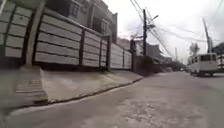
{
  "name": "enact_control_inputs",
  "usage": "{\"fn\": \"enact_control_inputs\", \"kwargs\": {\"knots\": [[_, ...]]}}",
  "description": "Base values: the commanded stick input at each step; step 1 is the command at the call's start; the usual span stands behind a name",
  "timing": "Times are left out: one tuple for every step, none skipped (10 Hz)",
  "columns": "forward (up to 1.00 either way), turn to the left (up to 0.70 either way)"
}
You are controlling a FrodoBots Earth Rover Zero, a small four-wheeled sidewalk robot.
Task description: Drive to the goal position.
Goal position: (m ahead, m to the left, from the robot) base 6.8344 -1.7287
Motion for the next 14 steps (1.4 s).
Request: {"fn": "enact_control_inputs", "kwargs": {"knots": [[0.7, -0.34], [0.7, -0.34], [0.7, -0.34], [0.7, -0.34], [0.7, -0.1], [0.7, 0.0], [0.7, 0.0], [0.7, 0.0], [0.7, 0.0], [0.7, -0.15], [0.7, -0.29], [0.7, -0.35], [0.7, -0.35], [0.7, -0.35]]}}
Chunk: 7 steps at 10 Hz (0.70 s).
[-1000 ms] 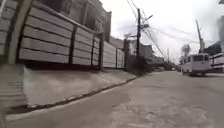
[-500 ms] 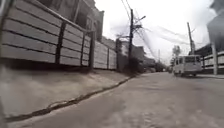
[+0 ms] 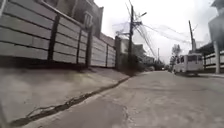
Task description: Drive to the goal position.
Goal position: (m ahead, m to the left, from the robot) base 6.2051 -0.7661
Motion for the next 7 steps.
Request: {"fn": "enact_control_inputs", "kwargs": {"knots": [[0.7, -0.35], [0.7, -0.35], [0.7, -0.35], [0.7, -0.35], [0.7, -0.35], [0.7, -0.35], [0.7, -0.35]]}}
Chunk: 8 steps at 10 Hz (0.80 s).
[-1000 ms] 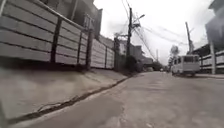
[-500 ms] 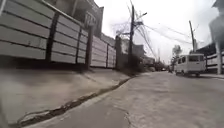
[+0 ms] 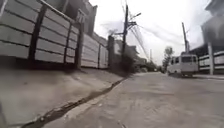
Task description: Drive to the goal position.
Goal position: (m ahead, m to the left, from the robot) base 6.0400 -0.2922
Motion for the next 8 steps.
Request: {"fn": "enact_control_inputs", "kwargs": {"knots": [[0.7, -0.35], [0.7, -0.35], [0.7, -0.35], [0.7, -0.35], [0.7, -0.35], [0.7, -0.33], [0.7, -0.31], [0.7, -0.26]]}}
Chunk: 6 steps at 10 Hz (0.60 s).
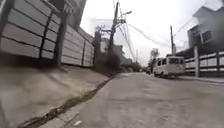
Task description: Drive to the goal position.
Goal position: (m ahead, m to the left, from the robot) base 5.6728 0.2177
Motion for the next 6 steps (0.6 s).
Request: {"fn": "enact_control_inputs", "kwargs": {"knots": [[0.7, -0.06], [0.7, 0.0], [0.7, 0.0], [0.7, 0.0], [0.7, 0.0], [0.7, 0.0]]}}
